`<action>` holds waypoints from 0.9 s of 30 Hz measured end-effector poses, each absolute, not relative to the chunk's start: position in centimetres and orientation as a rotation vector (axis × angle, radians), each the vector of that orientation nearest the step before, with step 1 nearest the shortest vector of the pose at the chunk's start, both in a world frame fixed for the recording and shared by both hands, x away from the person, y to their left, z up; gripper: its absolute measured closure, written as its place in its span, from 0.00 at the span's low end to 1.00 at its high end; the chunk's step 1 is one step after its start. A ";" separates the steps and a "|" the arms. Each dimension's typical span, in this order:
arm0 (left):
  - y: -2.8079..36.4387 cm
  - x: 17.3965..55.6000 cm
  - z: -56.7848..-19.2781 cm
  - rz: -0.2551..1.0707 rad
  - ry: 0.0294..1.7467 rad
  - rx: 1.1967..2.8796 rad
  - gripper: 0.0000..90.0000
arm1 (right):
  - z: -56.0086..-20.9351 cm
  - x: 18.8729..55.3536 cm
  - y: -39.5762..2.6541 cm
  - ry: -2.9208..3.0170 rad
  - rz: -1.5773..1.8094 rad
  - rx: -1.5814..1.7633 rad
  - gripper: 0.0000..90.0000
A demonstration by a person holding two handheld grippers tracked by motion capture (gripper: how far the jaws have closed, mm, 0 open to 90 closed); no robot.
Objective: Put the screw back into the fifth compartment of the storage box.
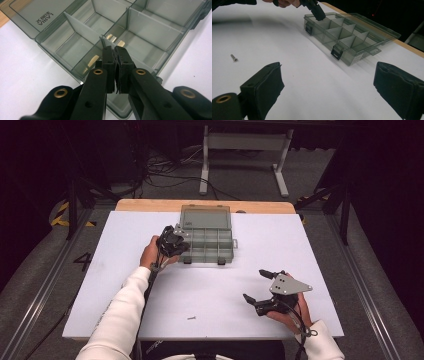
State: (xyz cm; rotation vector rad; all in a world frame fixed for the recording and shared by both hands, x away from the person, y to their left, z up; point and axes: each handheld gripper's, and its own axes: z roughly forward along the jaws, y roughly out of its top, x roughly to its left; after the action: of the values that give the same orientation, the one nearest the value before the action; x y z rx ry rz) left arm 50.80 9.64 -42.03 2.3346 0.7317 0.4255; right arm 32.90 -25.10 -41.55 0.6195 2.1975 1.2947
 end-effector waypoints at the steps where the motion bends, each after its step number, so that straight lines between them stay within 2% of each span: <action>1: 9.6 50.8 -42.0 0.426 0.731 2.334 0.96 | -41.6 32.9 -25.1 2.198 1.294 0.619 0.10; 6: 9.9 50.5 -41.8 0.437 0.733 2.321 0.91 | -41.6 32.9 -25.1 2.203 1.295 0.617 0.10; 8: 10.1 49.7 -41.4 0.433 0.729 2.287 0.84 | -41.6 32.9 -25.1 2.204 1.300 0.615 0.10; 15: 10.4 44.8 -40.7 0.454 0.562 2.266 0.73 | -41.5 32.8 -25.1 2.203 1.301 0.618 0.11; 21: 11.4 41.5 -41.0 0.456 0.521 2.238 0.60 | -41.5 32.7 -24.8 2.211 1.296 0.609 0.11; 22: 11.6 40.9 -41.2 0.454 0.504 2.243 0.55 | -41.6 32.7 -24.7 2.214 1.296 0.608 0.11; 27: 12.0 38.9 -41.7 0.435 0.460 2.254 0.48 | -41.7 32.7 -24.7 2.221 1.293 0.608 0.11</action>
State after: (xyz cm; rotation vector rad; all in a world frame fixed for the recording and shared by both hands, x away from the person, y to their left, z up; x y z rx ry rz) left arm 38.94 12.02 -41.65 2.2541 0.4602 0.4347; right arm 32.74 -24.66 -41.66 0.6078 2.2206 1.2929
